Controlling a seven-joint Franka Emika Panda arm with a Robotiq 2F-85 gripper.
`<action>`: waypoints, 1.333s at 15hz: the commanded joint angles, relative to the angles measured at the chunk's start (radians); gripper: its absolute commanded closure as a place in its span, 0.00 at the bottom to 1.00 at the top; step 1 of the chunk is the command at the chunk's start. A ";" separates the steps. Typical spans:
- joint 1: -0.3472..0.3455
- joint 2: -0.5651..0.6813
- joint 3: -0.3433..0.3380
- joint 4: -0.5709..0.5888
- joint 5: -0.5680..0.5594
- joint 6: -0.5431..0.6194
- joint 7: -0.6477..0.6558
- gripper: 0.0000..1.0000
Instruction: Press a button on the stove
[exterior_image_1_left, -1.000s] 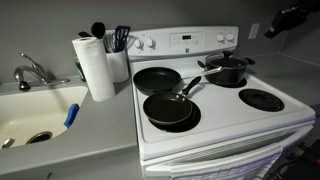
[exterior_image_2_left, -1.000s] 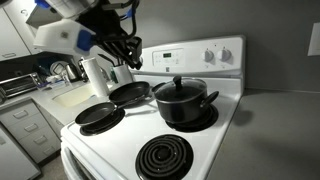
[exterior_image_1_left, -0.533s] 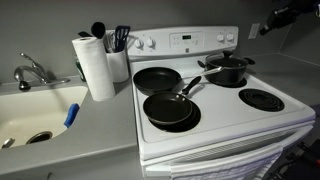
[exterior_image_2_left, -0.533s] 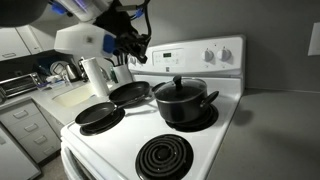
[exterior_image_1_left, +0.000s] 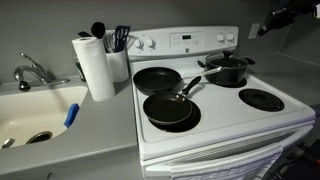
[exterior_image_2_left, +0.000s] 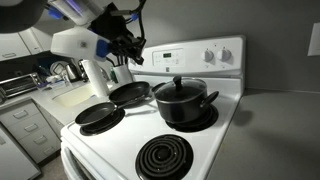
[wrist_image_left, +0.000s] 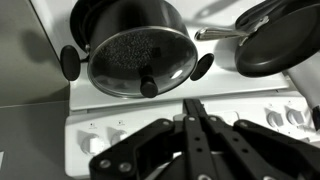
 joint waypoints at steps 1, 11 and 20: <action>0.043 0.045 -0.023 0.028 0.024 0.037 -0.055 1.00; 0.253 0.274 -0.241 0.188 0.126 0.082 -0.375 1.00; 0.263 0.518 -0.186 0.329 0.101 0.300 -0.313 1.00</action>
